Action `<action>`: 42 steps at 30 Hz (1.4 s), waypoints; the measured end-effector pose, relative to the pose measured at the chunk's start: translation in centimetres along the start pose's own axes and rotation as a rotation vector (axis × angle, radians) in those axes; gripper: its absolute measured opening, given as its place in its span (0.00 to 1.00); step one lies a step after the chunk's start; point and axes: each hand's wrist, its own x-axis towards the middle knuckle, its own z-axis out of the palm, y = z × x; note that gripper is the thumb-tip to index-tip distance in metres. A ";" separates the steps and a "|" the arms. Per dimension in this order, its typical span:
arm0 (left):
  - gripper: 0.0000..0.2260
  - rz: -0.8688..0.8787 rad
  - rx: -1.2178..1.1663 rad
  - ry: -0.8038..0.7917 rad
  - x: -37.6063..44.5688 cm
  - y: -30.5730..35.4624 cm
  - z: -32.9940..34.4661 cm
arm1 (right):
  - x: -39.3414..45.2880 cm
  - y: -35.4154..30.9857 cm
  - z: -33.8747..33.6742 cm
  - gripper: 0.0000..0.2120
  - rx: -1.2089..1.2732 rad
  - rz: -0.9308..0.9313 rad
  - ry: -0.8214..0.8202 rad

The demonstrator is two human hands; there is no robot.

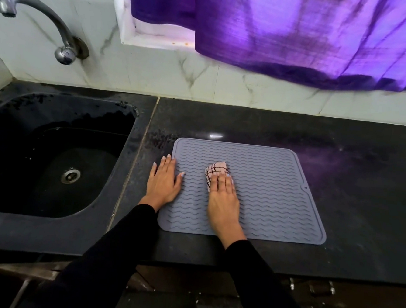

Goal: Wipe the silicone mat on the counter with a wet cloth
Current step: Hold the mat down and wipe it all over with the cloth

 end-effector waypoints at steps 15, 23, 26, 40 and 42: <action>0.34 0.107 0.036 0.007 -1.4 -1.7 -0.6 | 2.6 6.7 -5.6 0.25 1.218 0.594 0.268; 0.30 0.071 0.019 0.073 -1.2 -1.8 -0.2 | -0.7 3.6 -0.2 0.33 0.265 0.205 0.049; 0.32 0.071 0.001 0.102 -1.0 -1.9 0.0 | -0.4 4.8 -0.6 0.31 0.323 0.190 0.097; 0.29 0.056 -0.008 0.095 -1.2 -1.7 -0.5 | 1.2 10.5 -6.0 0.25 0.871 0.602 0.447; 0.29 0.060 -0.006 0.097 -1.1 -1.8 -0.4 | 0.6 9.3 -4.0 0.30 0.555 0.359 0.332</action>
